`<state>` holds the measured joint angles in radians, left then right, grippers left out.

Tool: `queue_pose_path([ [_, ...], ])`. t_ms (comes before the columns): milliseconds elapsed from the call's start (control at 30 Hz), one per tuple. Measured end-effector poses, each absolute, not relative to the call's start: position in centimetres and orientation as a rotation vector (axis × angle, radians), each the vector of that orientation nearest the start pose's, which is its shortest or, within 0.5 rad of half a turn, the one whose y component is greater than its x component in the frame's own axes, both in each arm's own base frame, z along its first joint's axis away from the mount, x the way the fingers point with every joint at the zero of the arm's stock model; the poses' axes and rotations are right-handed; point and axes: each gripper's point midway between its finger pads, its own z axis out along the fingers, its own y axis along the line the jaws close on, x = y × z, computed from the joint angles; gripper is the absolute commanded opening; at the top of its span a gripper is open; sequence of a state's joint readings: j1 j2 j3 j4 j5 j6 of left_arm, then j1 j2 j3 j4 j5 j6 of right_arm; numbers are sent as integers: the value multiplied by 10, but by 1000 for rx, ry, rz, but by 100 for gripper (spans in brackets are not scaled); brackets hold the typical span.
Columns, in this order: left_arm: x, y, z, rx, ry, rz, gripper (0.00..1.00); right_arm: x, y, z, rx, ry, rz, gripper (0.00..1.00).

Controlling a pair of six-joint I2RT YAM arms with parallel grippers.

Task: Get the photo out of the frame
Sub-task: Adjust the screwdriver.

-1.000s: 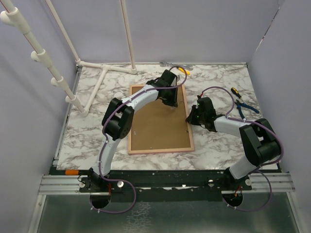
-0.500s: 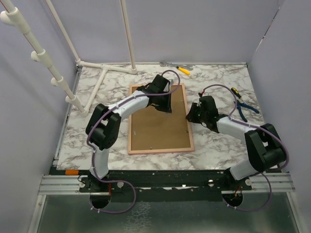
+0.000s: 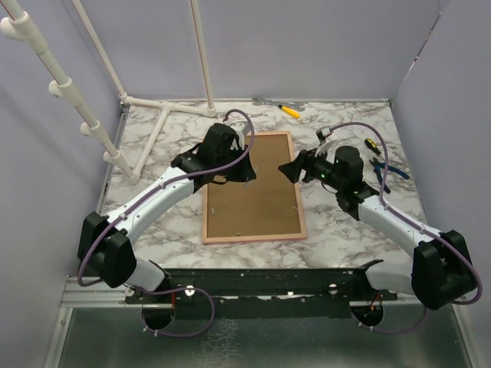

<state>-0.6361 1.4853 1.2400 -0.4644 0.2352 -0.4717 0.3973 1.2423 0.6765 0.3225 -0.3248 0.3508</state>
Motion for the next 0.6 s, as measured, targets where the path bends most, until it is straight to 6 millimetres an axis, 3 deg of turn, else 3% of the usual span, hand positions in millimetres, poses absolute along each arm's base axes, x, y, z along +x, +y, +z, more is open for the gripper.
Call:
queue_pose_path([
  [167, 277, -274, 212, 324, 2330, -814, 0, 327, 233, 212, -457, 1744, 889, 79],
  [233, 270, -268, 215, 327, 2329, -806, 0, 324, 237, 220, -503, 1698, 903, 99],
  [433, 257, -252, 219, 339, 2334, -768, 0, 312, 245, 245, -701, 1505, 886, 100],
  [600, 251, -247, 220, 355, 2343, -755, 0, 292, 261, 244, -965, 1314, 723, 99],
])
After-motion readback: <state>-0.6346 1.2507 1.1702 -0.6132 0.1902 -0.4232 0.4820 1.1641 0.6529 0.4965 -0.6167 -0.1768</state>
